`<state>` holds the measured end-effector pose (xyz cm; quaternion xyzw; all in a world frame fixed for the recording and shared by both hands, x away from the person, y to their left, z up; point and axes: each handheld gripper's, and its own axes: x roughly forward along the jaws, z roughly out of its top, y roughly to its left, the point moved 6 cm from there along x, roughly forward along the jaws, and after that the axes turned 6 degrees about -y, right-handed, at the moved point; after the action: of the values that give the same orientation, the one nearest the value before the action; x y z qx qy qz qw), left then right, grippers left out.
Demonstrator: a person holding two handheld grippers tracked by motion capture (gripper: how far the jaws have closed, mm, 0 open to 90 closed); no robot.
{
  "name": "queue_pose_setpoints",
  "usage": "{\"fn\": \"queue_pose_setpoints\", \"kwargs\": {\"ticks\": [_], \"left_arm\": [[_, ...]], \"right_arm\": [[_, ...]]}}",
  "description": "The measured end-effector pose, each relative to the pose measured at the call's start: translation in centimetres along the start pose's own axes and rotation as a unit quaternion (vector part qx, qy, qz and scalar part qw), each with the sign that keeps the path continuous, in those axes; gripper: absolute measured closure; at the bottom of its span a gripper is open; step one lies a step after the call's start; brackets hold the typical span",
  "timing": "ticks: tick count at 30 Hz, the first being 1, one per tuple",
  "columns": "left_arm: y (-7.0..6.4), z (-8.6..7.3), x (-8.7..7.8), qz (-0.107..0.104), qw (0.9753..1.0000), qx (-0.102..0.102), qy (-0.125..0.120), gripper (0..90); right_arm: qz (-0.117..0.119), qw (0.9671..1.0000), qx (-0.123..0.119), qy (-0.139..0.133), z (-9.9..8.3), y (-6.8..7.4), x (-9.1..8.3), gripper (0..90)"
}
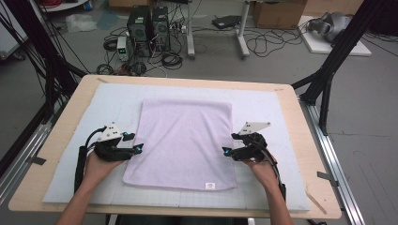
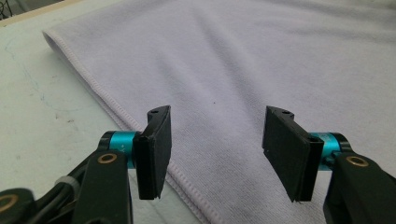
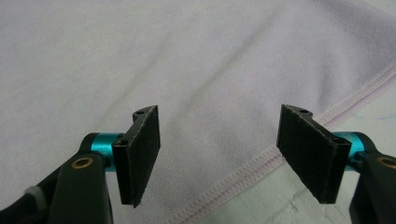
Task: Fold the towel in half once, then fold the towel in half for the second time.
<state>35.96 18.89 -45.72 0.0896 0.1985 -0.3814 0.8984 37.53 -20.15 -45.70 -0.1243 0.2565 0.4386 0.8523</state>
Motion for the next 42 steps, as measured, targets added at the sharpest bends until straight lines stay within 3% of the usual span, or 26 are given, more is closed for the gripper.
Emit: {"fn": "queue_pose_setpoints", "kwargs": {"ticks": [17, 22, 27, 29, 38, 42], "left_arm": [[0.8, 0.6, -0.1, 0.009, 0.9999, 0.005, 0.014, 42.6], [2.3, 1.5, -0.1, 0.016, 0.9998, -0.012, 0.009, 42.8], [3.9, 2.8, 0.7, 0.02, 0.9994, -0.022, 0.016, 43.7], [4.6, 3.5, 1.1, 0.021, 0.9993, -0.023, 0.018, 44.1], [7.8, 8.1, 2.6, 0.031, 0.9992, -0.022, 0.007, 46.3], [9.1, 8.6, 3.9, 0.04, 0.9989, -0.024, 0.006, 47.7]], "right_arm": [[0.001, 1.0, 0.001, 0.003, -0.1, -0.4, 0.1, 28.9], [0.001, 0.9999, 0.015, -0.004, 1.4, -1.8, 0.0, 27.8], [-0.004, 0.9996, 0.024, 0.012, 2.9, -3.6, 0.6, 25.3], [-0.009, 0.9993, 0.024, 0.028, 3.8, -4.8, 1.2, 23.5], [-0.026, 0.9982, 0.027, 0.046, 6.6, -8.1, 1.8, 23.6], [-0.046, 0.9973, 0.023, 0.053, 7.3, -9.7, 2.4, 25.7]]}}
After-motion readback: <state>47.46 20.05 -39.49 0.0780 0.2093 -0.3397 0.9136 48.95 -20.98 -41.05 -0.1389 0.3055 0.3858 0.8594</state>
